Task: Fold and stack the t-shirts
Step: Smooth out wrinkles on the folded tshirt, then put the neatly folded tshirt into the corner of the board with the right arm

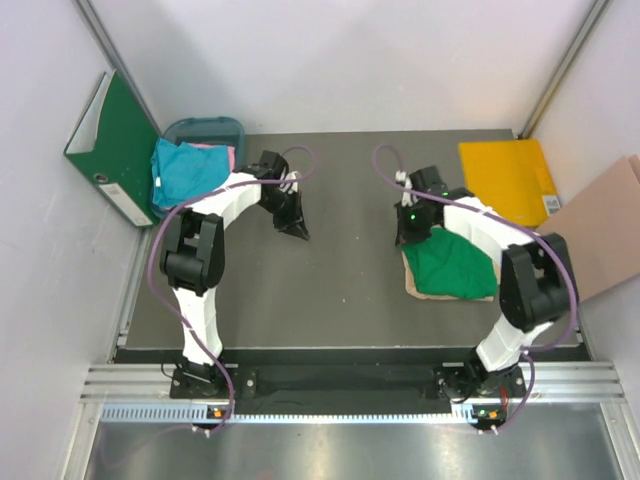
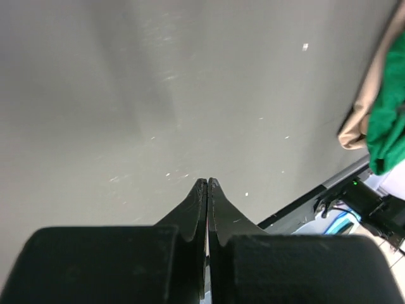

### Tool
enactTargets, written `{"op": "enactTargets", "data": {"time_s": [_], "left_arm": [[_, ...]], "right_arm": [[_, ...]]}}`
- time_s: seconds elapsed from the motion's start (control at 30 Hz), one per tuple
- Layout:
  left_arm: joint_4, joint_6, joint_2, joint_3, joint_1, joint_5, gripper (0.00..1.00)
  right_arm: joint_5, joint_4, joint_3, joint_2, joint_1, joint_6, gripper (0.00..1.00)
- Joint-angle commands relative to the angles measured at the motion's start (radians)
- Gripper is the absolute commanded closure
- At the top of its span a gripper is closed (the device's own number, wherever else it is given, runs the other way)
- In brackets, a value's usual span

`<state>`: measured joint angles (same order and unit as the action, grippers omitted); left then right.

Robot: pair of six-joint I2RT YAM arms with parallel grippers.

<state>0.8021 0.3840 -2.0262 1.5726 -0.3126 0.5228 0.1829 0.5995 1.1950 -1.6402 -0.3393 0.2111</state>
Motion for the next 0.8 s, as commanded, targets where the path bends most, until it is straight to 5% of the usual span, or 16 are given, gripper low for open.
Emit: {"op": "enactTargets", "data": {"time_s": [0.0, 0.13, 0.17, 0.27, 0.3, 0.77], "left_arm": [[0.054, -0.024, 0.015, 0.044, -0.008, -0.038, 1.00], [0.048, -0.004, 0.015, 0.035, -0.008, -0.041, 0.98], [0.049, -0.002, 0.018, 0.036, -0.008, -0.047, 0.71], [0.045, 0.006, 0.029, 0.033, -0.008, -0.078, 0.32], [0.046, 0.007, 0.035, 0.033, -0.008, -0.084, 0.03], [0.057, -0.013, 0.035, 0.035, -0.002, -0.096, 0.01]], "right_arm": [[0.111, 0.009, -0.023, -0.075, -0.049, -0.001, 1.00], [0.139, 0.049, -0.002, -0.145, -0.053, -0.029, 1.00], [0.127, 0.055, 0.003, -0.161, -0.055, -0.030, 1.00], [0.089, 0.078, 0.009, -0.174, -0.055, -0.039, 1.00], [0.079, 0.085, 0.009, -0.176, -0.055, -0.041, 1.00], [-0.224, 0.163, -0.043, -0.198, -0.030, -0.023, 1.00]]}}
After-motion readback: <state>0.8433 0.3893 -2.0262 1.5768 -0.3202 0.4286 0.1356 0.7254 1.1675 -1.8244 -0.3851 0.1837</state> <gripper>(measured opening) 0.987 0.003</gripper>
